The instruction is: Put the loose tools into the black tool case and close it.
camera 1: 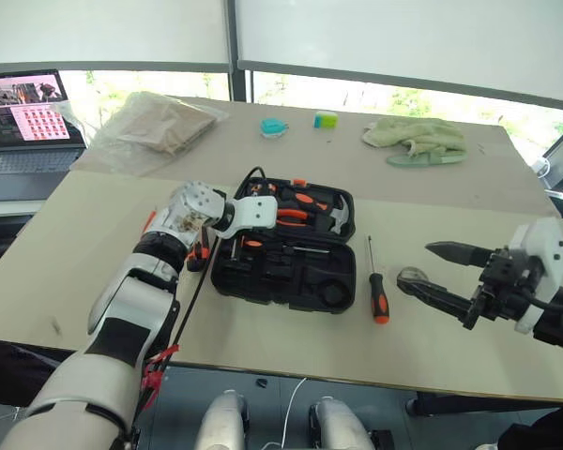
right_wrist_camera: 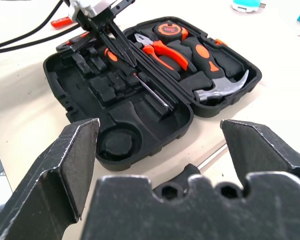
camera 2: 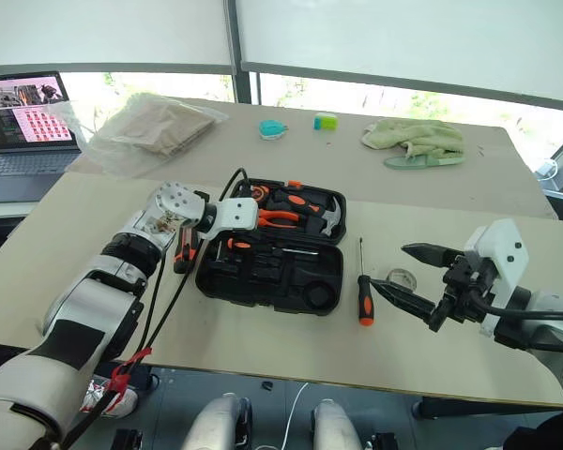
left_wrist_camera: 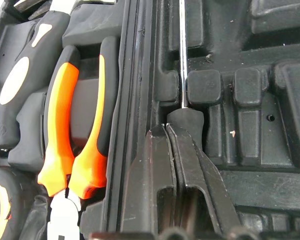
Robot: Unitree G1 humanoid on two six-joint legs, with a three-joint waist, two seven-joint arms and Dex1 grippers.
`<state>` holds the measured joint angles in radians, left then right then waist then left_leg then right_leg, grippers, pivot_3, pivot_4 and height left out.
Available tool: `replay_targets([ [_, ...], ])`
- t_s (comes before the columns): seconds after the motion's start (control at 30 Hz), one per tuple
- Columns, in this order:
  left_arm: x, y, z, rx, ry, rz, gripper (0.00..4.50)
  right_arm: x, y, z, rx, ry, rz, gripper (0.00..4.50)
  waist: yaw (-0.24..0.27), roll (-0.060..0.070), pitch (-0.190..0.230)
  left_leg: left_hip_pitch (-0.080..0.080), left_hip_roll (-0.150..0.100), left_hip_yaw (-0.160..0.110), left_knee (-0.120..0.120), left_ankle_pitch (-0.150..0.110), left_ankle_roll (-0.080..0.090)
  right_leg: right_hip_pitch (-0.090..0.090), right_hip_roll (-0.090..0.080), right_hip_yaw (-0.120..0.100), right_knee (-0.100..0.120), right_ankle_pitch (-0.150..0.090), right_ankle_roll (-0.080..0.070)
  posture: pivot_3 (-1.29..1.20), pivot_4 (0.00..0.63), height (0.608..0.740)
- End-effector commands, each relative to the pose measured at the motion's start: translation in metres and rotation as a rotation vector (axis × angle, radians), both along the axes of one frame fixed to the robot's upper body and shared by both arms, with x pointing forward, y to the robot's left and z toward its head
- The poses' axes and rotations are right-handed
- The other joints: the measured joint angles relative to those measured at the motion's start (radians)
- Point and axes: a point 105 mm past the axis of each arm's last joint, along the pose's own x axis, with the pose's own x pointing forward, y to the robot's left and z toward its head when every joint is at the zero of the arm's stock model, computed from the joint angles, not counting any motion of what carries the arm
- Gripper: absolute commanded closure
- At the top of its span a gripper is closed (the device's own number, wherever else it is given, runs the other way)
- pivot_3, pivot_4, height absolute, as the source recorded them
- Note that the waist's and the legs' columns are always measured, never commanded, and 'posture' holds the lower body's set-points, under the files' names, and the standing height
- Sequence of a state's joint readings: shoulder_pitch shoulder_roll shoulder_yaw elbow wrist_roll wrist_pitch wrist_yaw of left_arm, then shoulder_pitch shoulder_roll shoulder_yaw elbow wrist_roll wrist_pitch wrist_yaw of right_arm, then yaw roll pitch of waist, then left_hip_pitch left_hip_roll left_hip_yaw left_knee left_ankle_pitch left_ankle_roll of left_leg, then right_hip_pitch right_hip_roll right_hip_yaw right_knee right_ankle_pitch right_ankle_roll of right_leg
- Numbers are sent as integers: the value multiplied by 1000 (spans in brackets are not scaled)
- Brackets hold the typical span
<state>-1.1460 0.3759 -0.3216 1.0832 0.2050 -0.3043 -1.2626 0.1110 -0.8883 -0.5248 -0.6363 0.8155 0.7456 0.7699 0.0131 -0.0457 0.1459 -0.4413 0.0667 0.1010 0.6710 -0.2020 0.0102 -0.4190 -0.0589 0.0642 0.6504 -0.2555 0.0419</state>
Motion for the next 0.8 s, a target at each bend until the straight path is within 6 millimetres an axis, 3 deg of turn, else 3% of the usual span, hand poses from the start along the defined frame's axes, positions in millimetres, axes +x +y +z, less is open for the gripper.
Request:
replay_targets([
  [0.03, -18, -3, 73, -306, 216, -80, 3675, -2, -20, 2, -34, -38, -131, 0, -2, 0, 0, -2, 0, 0, 0, 0, 0, -1, 0, 0, 1, 0, 0, 0, 150, 740],
  [0.17, -61, 10, 111, -438, 415, -158, 2196, -23, -38, -5, -24, -2, -229, 0, -8, 1, 1, -6, 1, -2, 4, 0, 0, -6, 0, -1, 6, -1, 1, 0, 150, 740],
  [0.27, -98, 21, 121, -437, 517, -220, 1190, -52, -60, -10, -7, 50, -340, 0, -18, 7, -1, -3, 1, -10, 4, 0, 0, -2, 0, -1, 7, -3, 0, 0, 150, 740],
  [0.37, -122, 30, 115, -370, 536, -253, 98, -88, -81, -19, -24, 127, -472, 0, -9, 12, -3, 0, 0, -10, 4, -1, 1, 0, -1, -1, 7, -3, 1, 0, 150, 740],
  [0.47, -130, 32, 113, -344, 539, -263, 36, -102, -83, -25, -15, 165, -509, 0, -8, 10, -3, 2, 1, -8, 6, -1, 0, 3, 0, -2, 8, -5, 0, 0, 150, 740],
  [0.57, -133, 32, 110, -314, 517, -276, 36, -102, -75, -34, -3, 190, -500, 0, -12, 10, -3, 3, 1, -8, 7, 3, 2, 4, 0, -1, 7, -10, -2, 0, 150, 740],
  [0.7, -134, 30, 106, -292, 487, -287, 36, -83, -56, -43, 17, 186, -447, 0, -24, 10, -3, 11, 1, -9, 5, 3, 2, 11, 0, 0, 6, -10, -4, 0, 150, 740],
  [0.8, -132, 30, 101, -269, 459, -282, 36, -50, -32, -53, 54, 174, -377, 0, -32, 10, -2, 12, 1, -10, 4, 3, 2, 13, 0, 0, 5, -9, -6, 0, 150, 740],
])
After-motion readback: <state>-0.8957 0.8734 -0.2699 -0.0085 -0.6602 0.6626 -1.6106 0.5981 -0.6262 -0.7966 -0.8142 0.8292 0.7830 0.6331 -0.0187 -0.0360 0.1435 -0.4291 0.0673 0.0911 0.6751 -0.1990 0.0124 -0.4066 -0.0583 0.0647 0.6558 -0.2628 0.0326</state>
